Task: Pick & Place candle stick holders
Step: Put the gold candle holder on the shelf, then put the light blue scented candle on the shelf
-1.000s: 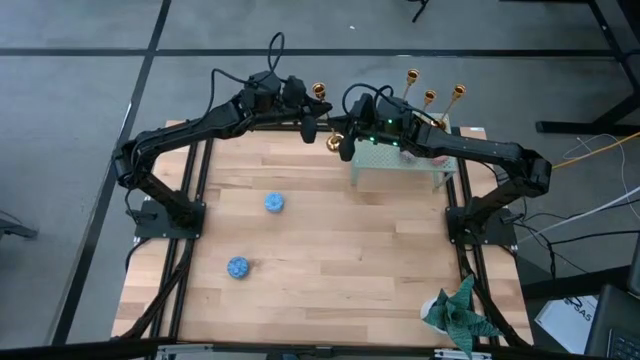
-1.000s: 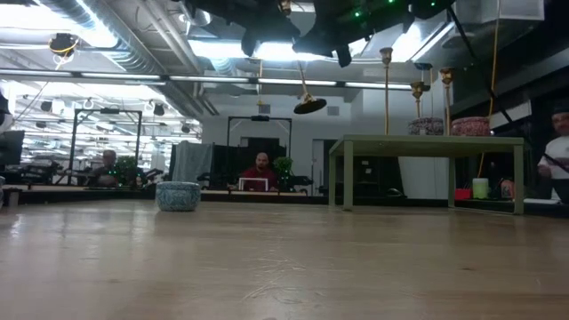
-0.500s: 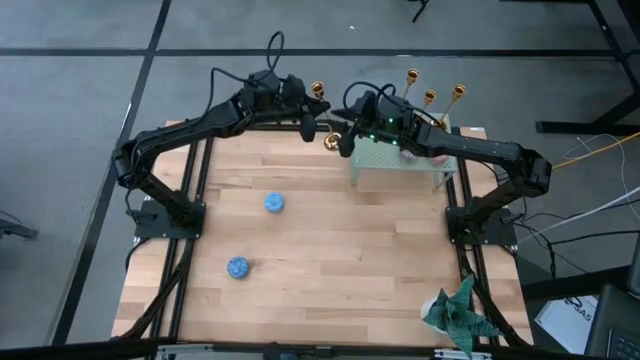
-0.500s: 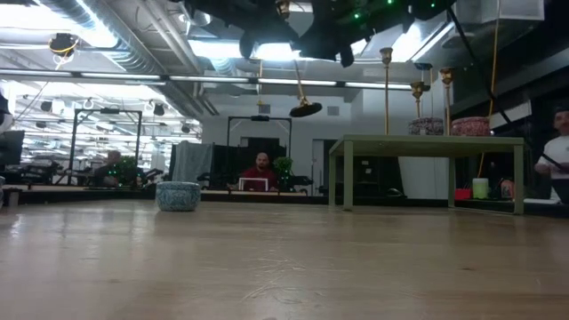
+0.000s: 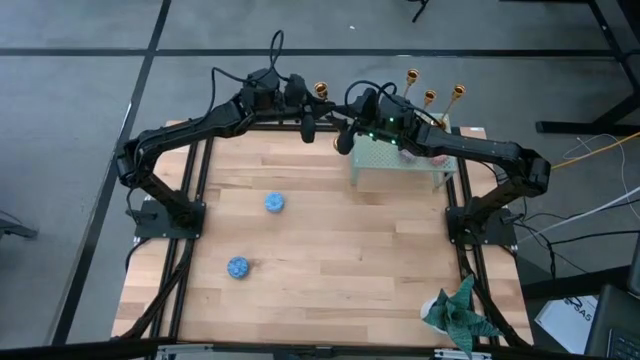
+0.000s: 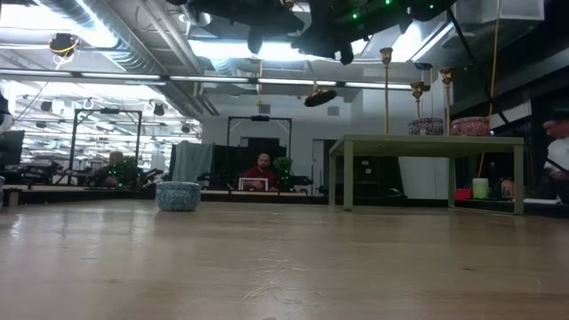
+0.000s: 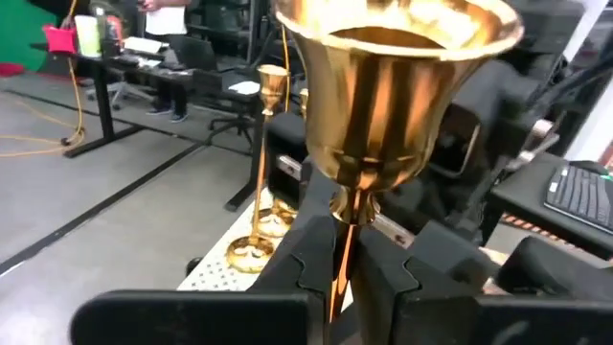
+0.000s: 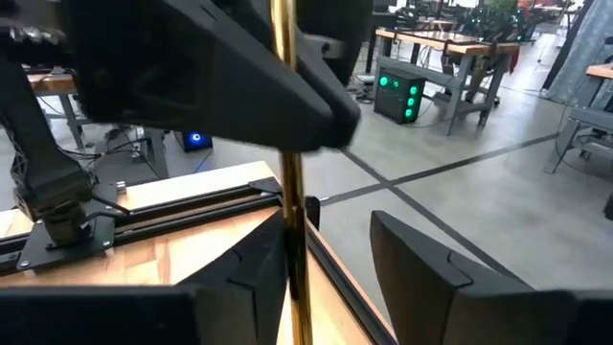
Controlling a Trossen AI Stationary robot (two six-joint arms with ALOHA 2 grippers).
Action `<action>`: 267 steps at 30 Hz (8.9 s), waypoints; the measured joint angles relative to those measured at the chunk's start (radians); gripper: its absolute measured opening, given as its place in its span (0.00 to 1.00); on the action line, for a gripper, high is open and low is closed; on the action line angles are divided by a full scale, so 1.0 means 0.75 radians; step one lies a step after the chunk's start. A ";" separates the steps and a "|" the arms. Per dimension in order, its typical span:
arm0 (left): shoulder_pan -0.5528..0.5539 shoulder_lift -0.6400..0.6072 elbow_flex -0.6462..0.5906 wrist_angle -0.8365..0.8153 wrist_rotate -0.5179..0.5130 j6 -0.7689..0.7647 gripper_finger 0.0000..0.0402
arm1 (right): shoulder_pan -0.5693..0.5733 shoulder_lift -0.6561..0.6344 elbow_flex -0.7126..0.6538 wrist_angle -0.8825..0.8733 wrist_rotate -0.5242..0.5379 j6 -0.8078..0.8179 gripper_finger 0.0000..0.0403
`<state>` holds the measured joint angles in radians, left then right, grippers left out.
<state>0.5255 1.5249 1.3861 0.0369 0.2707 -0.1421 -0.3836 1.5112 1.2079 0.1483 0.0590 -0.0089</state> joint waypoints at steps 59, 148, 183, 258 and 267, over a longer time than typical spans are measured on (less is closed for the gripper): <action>0.256 -0.015 0.000 -0.210 0.061 0.009 0.34 | -0.160 -0.227 -0.645 0.684 0.434 -0.003 0.04; -0.003 -0.014 -0.048 -1.466 0.061 0.510 0.35 | 0.151 -0.183 -0.047 -1.095 0.335 0.316 0.54; -0.228 -0.014 -0.657 -0.985 -0.162 0.637 0.85 | 0.257 -0.183 -0.047 -1.095 0.339 0.391 0.54; -0.246 0.921 1.137 -1.087 -0.359 0.583 0.70 | 0.250 -0.669 -0.047 -1.192 0.176 0.073 0.54; -0.246 0.944 1.136 -1.060 -0.360 0.551 0.72 | 0.250 -0.654 -0.047 -1.191 0.210 0.076 0.54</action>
<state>0.3409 2.2326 2.2379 -0.7584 0.0010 0.2710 -0.1963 1.0209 1.1725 -0.7448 0.2169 0.0485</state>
